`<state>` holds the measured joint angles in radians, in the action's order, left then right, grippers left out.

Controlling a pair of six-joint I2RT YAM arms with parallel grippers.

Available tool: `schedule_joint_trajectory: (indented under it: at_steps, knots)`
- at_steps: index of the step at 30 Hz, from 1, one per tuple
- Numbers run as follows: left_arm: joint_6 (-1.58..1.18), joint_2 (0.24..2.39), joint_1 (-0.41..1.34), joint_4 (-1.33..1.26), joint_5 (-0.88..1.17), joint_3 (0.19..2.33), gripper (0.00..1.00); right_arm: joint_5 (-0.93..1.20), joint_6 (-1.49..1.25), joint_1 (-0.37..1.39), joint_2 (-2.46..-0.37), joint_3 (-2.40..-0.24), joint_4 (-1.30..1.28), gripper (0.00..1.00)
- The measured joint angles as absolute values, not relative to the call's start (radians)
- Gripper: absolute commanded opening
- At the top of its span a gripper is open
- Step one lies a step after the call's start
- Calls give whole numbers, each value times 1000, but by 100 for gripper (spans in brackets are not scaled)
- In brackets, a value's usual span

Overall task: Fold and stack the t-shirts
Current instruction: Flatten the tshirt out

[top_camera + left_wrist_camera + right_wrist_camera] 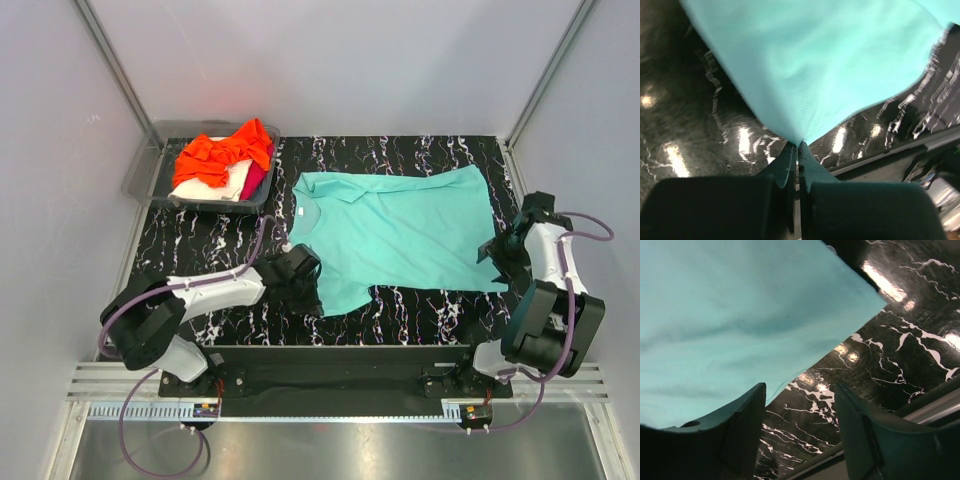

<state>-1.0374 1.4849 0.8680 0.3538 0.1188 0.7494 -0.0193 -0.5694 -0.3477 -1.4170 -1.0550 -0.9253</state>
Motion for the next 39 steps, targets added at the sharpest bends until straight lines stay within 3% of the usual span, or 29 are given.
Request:
schedule_joint_trajectory:
  at_steps: [7,15,20,28,31,32,34,39]
  knots:
    - [-823,1439,879,410,117,851,0,-8,-605,-488,-1417,-957,-917,58]
    - [-612,1429,880,453,125,905,0,70,-598,-675,-1445,-875,-872,71]
    - [-524,1451,880,457,144,948,0,107,-572,-675,-1465,-864,-797,72]
    - [-434,1451,879,448,178,983,0,126,-572,-675,-1468,-822,-699,67]
    - [-414,1451,871,447,192,989,0,125,-573,-675,-1468,-809,-683,62]
    - [-410,1451,870,448,196,993,0,123,-573,-675,-1468,-806,-678,54]
    - [-400,1451,863,449,200,1000,0,123,-573,-675,-1473,-805,-670,48]
    - [-381,1450,841,461,201,1033,0,133,-562,-675,-1510,-834,-671,59]
